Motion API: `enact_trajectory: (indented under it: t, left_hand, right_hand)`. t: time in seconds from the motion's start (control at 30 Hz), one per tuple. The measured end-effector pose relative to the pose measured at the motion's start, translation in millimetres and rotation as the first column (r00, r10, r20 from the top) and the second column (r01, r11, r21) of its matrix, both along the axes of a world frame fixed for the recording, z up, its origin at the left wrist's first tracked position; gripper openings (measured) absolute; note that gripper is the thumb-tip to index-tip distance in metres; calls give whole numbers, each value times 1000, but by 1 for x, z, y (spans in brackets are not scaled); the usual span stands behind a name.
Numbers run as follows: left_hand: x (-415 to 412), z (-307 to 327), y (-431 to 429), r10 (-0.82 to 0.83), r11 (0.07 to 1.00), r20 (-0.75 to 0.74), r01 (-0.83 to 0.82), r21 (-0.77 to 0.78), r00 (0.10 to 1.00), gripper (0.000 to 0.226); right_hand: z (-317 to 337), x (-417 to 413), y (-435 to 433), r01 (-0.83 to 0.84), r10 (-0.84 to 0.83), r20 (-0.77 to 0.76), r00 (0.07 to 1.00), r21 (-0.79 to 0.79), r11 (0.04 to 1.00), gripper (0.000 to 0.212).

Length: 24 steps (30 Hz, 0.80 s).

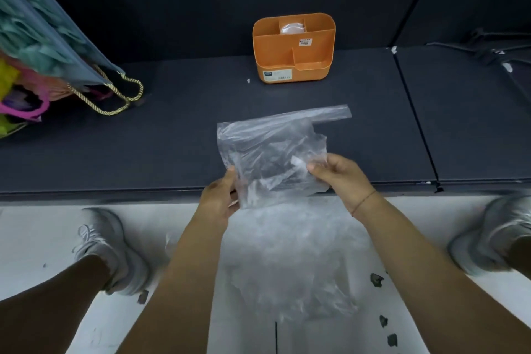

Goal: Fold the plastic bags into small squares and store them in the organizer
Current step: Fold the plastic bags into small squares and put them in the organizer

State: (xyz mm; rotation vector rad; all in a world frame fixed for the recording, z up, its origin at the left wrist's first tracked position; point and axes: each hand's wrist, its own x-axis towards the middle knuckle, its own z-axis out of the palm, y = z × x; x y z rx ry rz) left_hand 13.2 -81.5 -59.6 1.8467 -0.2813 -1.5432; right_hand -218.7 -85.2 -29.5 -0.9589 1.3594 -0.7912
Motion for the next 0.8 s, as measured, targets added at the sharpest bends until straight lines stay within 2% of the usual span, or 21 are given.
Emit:
enact_trajectory:
  t: [0.1, 0.13, 0.2, 0.27, 0.33, 0.43, 0.57, 0.63, 0.7, 0.8]
  left_hand:
    - [-8, -1, 11, 47, 997, 5, -47, 56, 999, 24]
    - [-10, -2, 13, 50, 997, -4, -50, 53, 999, 22]
    - [-14, 1, 15, 68, 997, -32, -67, 40, 997, 21]
    - [-16, 4, 16, 86, 996, -45, -85, 26, 995, 17]
    - [-16, 5, 16, 83, 996, -25, -83, 23, 996, 14]
    - [-14, 6, 15, 83, 996, -9, -83, 17, 996, 14]
    - [-13, 5, 15, 117, 993, -26, -117, 17, 993, 13]
    - [-13, 6, 15, 134, 991, -26, -134, 19, 991, 15]
    - [-12, 7, 14, 176, 984, -31, -175, 17, 984, 19]
    - [-6, 5, 14, 192, 981, 20, -192, 3, 981, 25]
  right_hand:
    - [-4, 1, -1, 110, -111, -28, 993, -12, 994, 13]
    - [-3, 0, -1, 132, -132, 28, 991, 7, 991, 15]
    - [3, 0, 0, 141, -164, 265, 950, 103, 985, 25]
    - [8, 0, 1, 44, -129, 460, 878, 191, 981, 30]
    - [8, 1, 2, -62, -75, 547, 834, 228, 972, 21]
    - [9, 2, 2, -140, -71, 606, 792, 293, 946, 23]
    - [6, -5, 3, -203, 3, 656, 755, 230, 952, 43]
    - [6, -11, 3, -144, -16, 608, 794, 213, 966, 46]
    - [6, -22, 2, 29, -171, 541, 824, 261, 965, 51]
    - [1, -47, 4, 290, -413, 448, 793, 319, 902, 43]
